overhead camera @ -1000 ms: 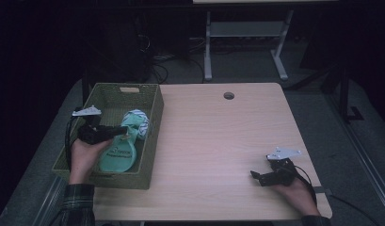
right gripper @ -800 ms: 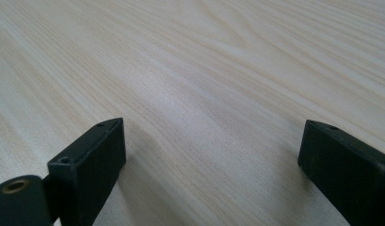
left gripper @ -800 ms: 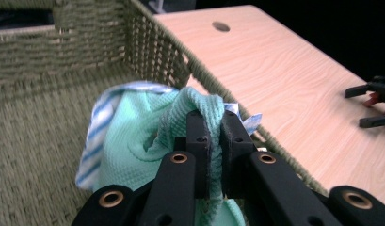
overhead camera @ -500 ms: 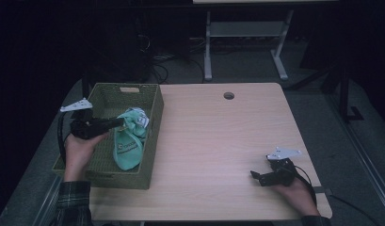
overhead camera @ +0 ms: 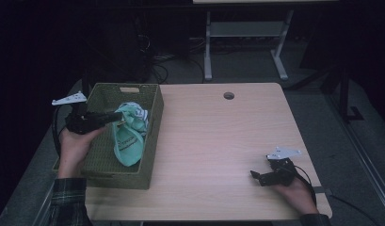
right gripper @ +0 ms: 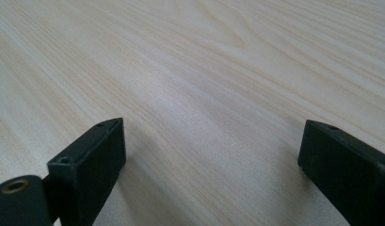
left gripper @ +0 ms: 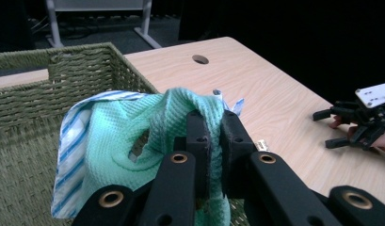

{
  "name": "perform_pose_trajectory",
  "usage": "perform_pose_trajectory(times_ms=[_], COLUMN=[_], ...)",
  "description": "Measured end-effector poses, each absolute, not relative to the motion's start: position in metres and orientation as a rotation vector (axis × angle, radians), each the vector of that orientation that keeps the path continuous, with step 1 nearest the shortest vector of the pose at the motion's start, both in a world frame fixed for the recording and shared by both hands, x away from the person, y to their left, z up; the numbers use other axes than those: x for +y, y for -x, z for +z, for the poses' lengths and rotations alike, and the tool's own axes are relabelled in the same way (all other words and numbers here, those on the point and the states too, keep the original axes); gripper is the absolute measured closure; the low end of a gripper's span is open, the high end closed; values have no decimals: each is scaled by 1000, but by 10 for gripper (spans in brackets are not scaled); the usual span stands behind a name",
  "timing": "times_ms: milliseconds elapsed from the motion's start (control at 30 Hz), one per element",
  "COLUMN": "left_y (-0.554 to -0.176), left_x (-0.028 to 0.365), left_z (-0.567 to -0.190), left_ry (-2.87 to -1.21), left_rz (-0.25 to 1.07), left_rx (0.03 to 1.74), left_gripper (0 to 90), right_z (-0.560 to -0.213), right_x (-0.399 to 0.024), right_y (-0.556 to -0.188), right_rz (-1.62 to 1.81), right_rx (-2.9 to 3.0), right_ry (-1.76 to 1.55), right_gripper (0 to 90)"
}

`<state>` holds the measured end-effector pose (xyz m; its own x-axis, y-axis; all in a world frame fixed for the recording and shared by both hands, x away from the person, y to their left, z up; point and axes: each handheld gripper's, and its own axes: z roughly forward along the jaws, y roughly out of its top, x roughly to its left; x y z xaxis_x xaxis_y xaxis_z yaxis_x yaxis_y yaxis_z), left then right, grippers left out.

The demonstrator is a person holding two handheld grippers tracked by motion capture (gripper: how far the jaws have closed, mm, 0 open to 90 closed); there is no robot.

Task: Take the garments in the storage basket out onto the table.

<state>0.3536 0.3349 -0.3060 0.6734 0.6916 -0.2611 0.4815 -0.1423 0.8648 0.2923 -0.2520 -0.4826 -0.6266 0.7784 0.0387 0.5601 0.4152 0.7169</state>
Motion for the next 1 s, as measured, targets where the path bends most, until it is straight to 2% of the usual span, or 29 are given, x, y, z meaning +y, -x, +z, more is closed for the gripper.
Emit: perform_pose_trajectory(times_ms=[1000], left_y=[-343], left_x=[302], left_z=[-241], left_ry=[-1787], left_rz=[258], left_rx=[821], left_gripper=[838], right_z=[-483], right_x=[-251], right_y=[-293], right_rz=[1033], right_rx=[2373], right_ry=[-1165], right_gripper=[77])
